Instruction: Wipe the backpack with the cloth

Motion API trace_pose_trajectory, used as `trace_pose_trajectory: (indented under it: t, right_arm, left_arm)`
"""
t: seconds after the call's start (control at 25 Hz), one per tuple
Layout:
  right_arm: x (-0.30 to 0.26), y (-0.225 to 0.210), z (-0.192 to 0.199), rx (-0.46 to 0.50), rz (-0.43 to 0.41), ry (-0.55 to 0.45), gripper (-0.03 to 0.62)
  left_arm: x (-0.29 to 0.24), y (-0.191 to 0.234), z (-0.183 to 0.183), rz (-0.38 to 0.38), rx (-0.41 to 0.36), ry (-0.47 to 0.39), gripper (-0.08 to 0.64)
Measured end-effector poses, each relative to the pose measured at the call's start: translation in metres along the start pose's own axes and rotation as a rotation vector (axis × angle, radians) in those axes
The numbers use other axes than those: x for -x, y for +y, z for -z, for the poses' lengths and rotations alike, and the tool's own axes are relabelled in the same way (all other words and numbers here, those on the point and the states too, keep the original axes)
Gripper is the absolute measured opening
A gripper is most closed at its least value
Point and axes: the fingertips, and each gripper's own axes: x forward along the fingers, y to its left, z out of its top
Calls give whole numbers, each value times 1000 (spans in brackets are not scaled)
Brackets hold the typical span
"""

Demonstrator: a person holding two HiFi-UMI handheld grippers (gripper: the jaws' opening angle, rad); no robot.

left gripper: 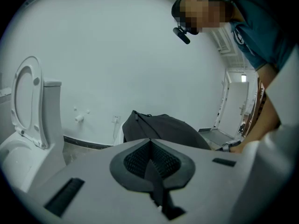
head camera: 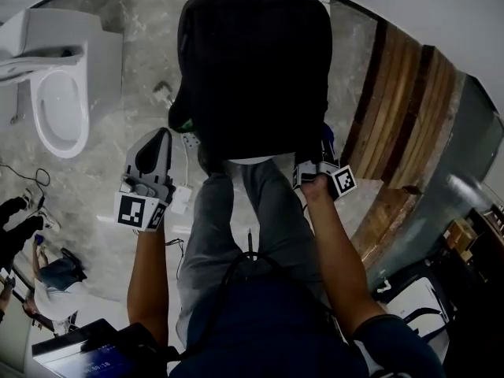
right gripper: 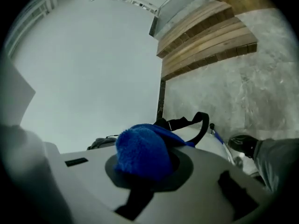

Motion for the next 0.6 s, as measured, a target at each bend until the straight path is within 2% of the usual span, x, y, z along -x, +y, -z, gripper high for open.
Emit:
trace_pose_trajectory:
  t: [0.04, 0.08, 0.12, 0.28, 0.4, 0.44, 0.52, 0.6]
  right_arm:
    - [9, 5, 2, 0, 2, 3, 18]
    - [17, 16, 3, 40, -4, 19, 18]
    - [23, 35, 6, 134, -29, 52, 18]
    - [19, 123, 44, 740, -205, 207, 18]
    - [20, 141, 65, 998, -228, 238, 18]
    - [25, 147, 77, 1075, -260, 257, 18]
    - [36, 153, 127, 1257, -370, 357, 18]
    - [46, 145, 198, 1435, -494, 516, 18]
  left_arm:
    - [-2, -2, -2, 3, -2, 0, 3]
    - [-3, -3, -3, 6, -5, -1, 3]
    - [-4, -4, -5, 8, -7, -3, 3]
    - [-3, 0, -8, 7, -9, -15, 3]
    - [0, 1, -7, 1, -3, -15, 3]
    - [0, 1, -8, 1, 0, -19, 3]
    - [2, 5, -11, -3, 6, -34, 3]
    - [6, 10, -11, -11, 14, -39, 3]
